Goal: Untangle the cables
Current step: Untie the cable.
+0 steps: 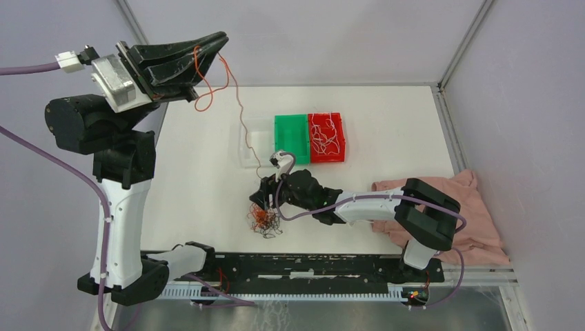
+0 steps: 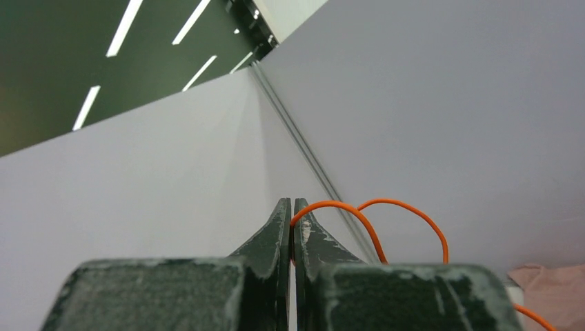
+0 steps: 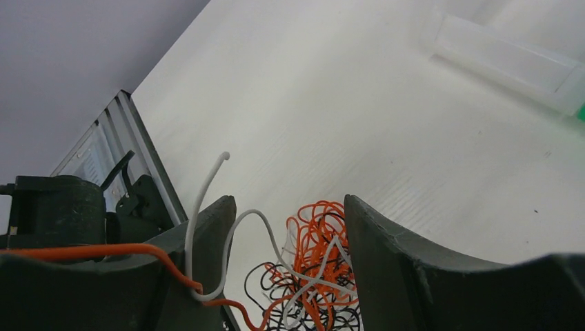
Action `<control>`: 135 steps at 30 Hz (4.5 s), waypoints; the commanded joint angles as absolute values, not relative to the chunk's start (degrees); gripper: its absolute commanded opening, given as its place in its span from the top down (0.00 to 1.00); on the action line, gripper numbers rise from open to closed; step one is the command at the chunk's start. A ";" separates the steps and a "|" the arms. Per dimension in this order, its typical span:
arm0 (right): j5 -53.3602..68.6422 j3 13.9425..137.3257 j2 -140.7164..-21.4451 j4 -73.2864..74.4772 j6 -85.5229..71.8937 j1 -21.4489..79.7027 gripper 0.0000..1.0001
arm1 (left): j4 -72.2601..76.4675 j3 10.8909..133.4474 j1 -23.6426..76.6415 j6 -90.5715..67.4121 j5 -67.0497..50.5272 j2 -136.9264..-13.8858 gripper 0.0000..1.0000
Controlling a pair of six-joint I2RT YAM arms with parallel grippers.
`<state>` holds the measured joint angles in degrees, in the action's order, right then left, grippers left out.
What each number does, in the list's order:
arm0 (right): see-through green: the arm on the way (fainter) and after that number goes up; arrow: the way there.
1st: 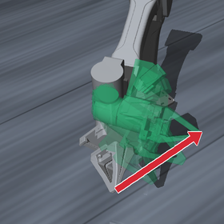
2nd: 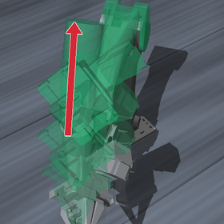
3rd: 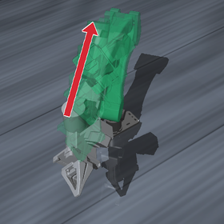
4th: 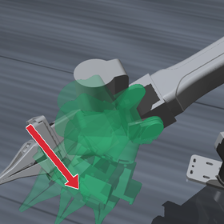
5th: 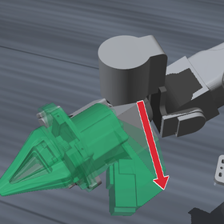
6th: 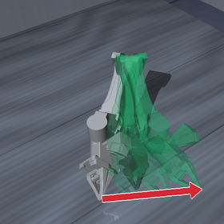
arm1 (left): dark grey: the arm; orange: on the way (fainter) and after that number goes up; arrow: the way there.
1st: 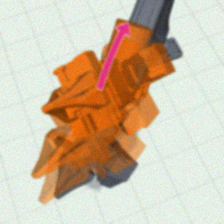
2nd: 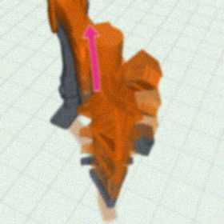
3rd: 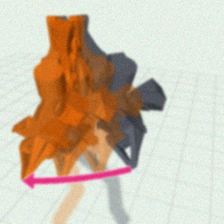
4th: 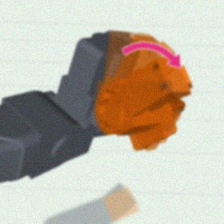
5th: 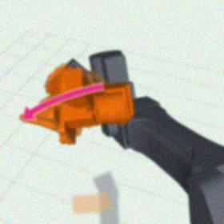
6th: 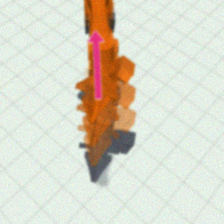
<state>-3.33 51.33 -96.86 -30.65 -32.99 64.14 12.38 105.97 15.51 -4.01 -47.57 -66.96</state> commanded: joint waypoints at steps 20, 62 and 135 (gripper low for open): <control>-8.44 40.52 -99.73 -34.56 -36.56 64.45 0.44 | 27.77 132.94 15.64 14.76 -30.62 -76.63 0.97; 0.52 65.47 -79.97 -16.60 -9.28 63.47 0.24 | 21.24 103.33 15.65 14.63 -25.86 -66.59 0.97; 13.41 69.54 -92.54 -21.06 -20.50 57.12 0.61 | 20.37 102.82 15.66 12.35 -25.78 -63.65 0.97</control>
